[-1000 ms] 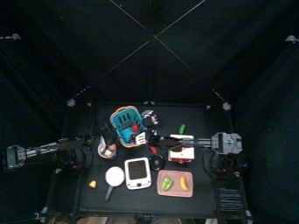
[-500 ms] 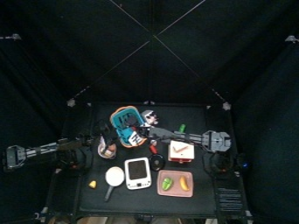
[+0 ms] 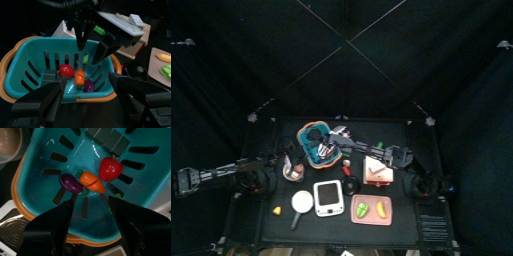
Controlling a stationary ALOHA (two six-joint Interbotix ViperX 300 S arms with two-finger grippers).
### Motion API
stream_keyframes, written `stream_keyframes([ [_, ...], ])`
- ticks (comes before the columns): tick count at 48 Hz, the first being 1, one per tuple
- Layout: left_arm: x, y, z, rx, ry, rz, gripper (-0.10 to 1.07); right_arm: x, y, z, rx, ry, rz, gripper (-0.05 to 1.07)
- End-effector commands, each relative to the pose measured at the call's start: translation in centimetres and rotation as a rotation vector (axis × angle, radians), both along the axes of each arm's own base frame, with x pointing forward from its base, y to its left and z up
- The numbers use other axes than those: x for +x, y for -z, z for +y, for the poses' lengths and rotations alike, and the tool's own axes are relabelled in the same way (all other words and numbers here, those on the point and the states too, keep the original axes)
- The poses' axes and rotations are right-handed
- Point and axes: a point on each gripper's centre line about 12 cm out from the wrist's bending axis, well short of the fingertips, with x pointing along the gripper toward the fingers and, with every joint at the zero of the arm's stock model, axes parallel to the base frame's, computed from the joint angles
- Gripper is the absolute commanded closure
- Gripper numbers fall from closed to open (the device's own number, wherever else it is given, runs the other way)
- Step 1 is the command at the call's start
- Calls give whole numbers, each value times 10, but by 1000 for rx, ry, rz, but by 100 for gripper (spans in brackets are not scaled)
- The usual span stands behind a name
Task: Grab carrot
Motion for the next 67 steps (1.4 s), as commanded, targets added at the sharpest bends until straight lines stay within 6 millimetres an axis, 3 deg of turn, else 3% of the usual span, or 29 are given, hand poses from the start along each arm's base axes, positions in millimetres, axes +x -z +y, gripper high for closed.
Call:
stream_keyframes([
  [1,1,-5,1,6,-1,-12,-2,0,-15,1,5,-13,-34,12],
  [21,0,-5,4,6,-16,-12,-2,7,24,-18,4,4,-19,12],
  [35,-1,-3,4,4,-19,-7,-2,-2,61,-32,20,32,16,12],
  [57,-2,-2,5,4,-26,-1,-2,-1,73,-34,7,36,-16,13],
  [67,-2,-2,5,4,-26,-1,-2,1,84,-33,12,34,2,25],
])
